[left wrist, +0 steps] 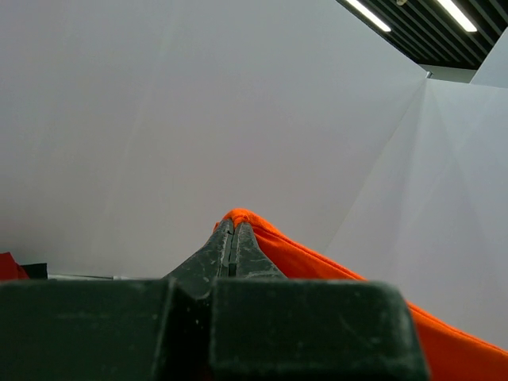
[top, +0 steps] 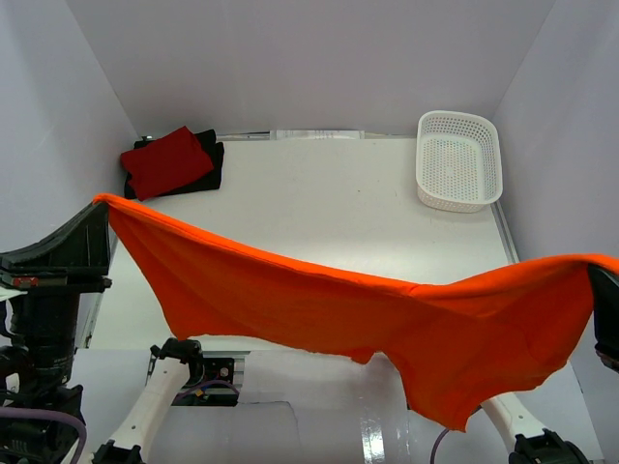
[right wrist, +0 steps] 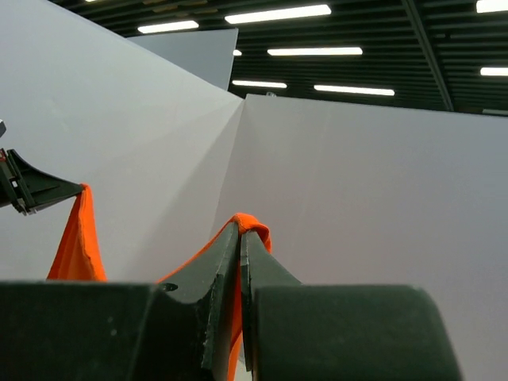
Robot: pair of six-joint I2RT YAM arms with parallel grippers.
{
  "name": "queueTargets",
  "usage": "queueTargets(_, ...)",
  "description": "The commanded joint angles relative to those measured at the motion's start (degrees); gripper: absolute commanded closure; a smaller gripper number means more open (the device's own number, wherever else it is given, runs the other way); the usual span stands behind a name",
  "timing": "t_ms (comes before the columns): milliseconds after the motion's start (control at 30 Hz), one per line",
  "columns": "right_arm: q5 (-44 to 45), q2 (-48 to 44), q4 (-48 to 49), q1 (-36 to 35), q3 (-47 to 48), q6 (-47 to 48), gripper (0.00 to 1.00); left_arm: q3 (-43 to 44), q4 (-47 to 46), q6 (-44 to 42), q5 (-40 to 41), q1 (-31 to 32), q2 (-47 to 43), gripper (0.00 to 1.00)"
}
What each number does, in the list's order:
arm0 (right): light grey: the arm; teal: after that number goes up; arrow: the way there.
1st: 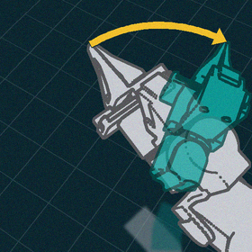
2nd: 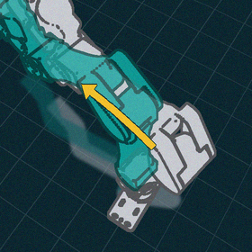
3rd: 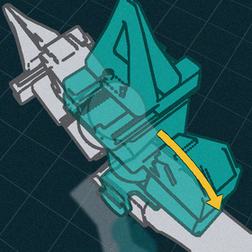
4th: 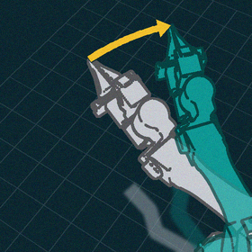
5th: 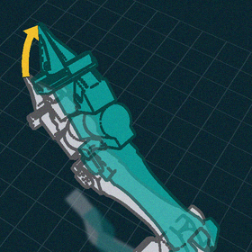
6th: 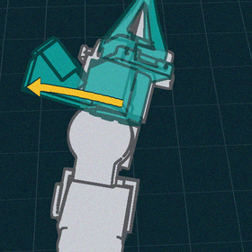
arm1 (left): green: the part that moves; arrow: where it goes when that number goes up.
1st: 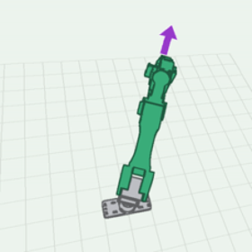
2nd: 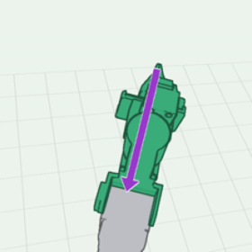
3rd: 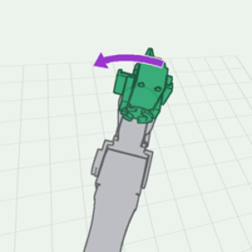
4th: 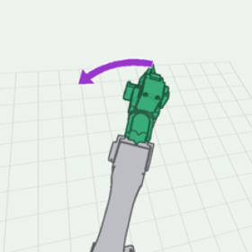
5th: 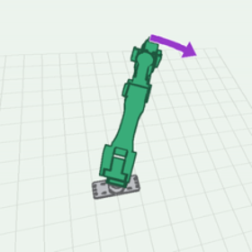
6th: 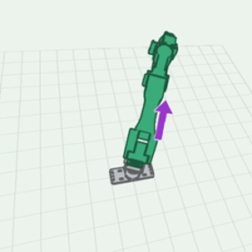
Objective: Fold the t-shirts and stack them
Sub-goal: Flatten out the tshirt
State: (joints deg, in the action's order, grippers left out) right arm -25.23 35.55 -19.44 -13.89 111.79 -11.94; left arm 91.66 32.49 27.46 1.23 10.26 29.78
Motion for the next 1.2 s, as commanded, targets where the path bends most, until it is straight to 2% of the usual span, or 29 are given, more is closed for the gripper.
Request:
queueTargets(0, 2.29, 0.13, 1.78, 0.18, -4.54, -3.07, 0.92, -3.13, 0.12, -0.04, 2.10, 0.20, 0.45, 1.00)
queueTargets(67, 1.25, 1.53, 1.34, 0.18, -11.21, -4.57, 0.92, -7.08, -0.67, 0.13, 3.24, 0.20, 0.45, 1.00)
queueTargets(100, 0.37, 1.80, 1.51, 0.18, -14.20, -6.23, 0.92, -13.20, -1.28, 0.48, 3.68, 0.20, 0.54, 1.00)
queueTargets(133, 0.10, 1.89, 2.47, 0.18, -21.28, -7.03, 0.92, -16.65, -1.99, 1.01, 4.47, 0.28, 0.37, 1.00)
queueTargets(200, 1.67, 1.37, 5.72, 0.09, -28.78, -9.92, 0.92, -23.33, -4.01, 3.37, 4.74, 0.20, 0.02, 1.00)
queueTargets(233, 2.55, 1.36, 6.25, 0.09, -31.95, -10.37, 0.92, -29.37, -4.54, 4.52, 4.74, 0.20, 0.01, 1.00)
queueTargets(300, 4.57, 2.33, 6.61, 0.09, -39.52, -10.99, 0.92, -34.50, -5.59, 6.37, 4.83, 0.29, 0.98, 1.00)
queueTargets(433, 7.56, 9.52, 7.66, 0.18, -47.09, -9.25, 0.92, -41.37, -6.64, 8.31, 9.30, 0.20, 10.26, 1.00)
queueTargets(633, 10.91, 22.62, 13.53, 0.35, -48.42, -6.43, 0.92, -42.09, -16.38, 8.49, 14.50, 0.11, 23.64, 1.00)
queueTargets(900, 11.96, 41.76, 18.03, 0.97, -44.47, -4.58, 0.92, -34.88, -23.61, 8.22, 14.76, -0.86, 45.33, 1.00)
queueTargets(1167, 12.84, 56.20, 18.39, 2.99, -36.47, -3.44, 0.92, -27.07, -27.21, 5.59, 15.11, -2.70, 58.72, 1.00)
